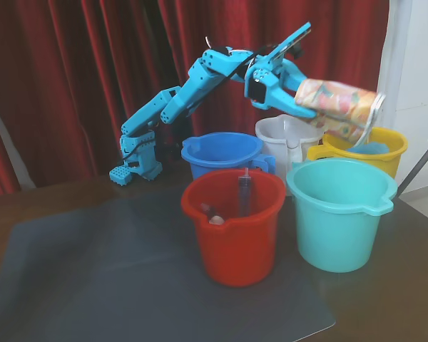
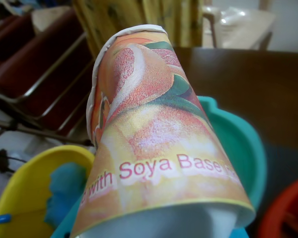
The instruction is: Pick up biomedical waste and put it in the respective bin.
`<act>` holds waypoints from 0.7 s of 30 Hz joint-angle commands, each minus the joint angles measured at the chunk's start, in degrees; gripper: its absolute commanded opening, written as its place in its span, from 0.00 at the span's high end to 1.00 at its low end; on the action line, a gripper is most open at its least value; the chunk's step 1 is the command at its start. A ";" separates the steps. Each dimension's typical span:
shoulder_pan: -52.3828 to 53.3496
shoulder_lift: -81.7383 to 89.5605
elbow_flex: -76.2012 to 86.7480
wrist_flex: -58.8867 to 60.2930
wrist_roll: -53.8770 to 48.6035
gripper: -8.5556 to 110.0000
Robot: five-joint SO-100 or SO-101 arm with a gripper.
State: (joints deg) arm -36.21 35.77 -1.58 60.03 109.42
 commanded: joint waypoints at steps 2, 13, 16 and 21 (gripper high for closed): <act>2.02 0.88 -2.11 1.23 -0.44 0.89; 2.20 0.79 -2.02 1.49 -3.87 0.86; 2.02 0.79 -2.11 1.41 -3.96 0.74; 0.18 0.79 -2.55 1.23 -4.04 0.71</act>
State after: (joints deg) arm -34.63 35.77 -1.67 61.79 105.73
